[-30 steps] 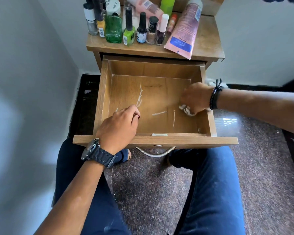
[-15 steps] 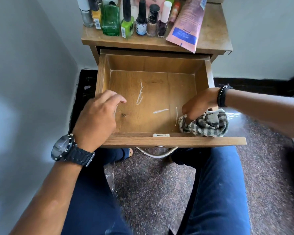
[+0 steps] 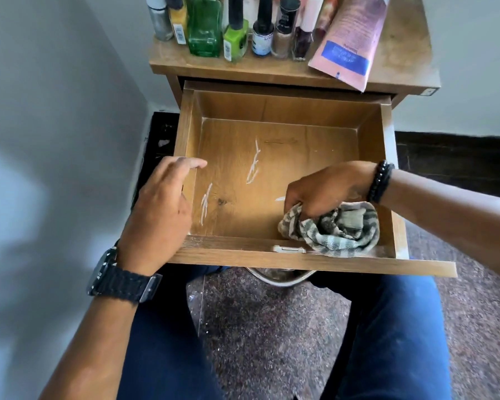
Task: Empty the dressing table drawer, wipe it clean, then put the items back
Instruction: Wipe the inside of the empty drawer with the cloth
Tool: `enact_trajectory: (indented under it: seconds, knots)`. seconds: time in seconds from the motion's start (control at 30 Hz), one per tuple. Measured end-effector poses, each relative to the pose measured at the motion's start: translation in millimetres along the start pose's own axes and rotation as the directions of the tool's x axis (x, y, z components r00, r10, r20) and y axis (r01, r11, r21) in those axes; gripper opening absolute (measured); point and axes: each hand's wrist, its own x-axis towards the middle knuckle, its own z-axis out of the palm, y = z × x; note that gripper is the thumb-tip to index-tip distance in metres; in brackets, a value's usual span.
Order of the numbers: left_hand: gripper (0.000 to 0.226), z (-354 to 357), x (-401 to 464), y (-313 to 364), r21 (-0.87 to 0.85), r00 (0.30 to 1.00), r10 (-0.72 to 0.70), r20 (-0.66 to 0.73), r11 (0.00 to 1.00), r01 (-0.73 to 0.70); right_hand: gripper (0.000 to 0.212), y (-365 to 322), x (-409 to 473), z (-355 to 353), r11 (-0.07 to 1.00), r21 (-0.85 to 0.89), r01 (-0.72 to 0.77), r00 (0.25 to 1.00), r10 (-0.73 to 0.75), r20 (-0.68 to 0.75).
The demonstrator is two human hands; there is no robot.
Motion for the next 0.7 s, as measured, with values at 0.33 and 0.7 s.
enact_trajectory:
  seconds: [0.33,0.7]
  knots:
    - [0.044,2,-2,-3,-0.021,1.000,0.010,0.011,1.000,-0.009,0.024,43,-19,5,0.988,-0.138,-0.072,0.996,0.080,0.051]
    - [0.034,0,-1,-6,-0.165,0.993,-0.073,-0.090,0.985,0.058,0.013,-31,32,8,0.910,0.226,0.348,0.923,-0.291,-0.250]
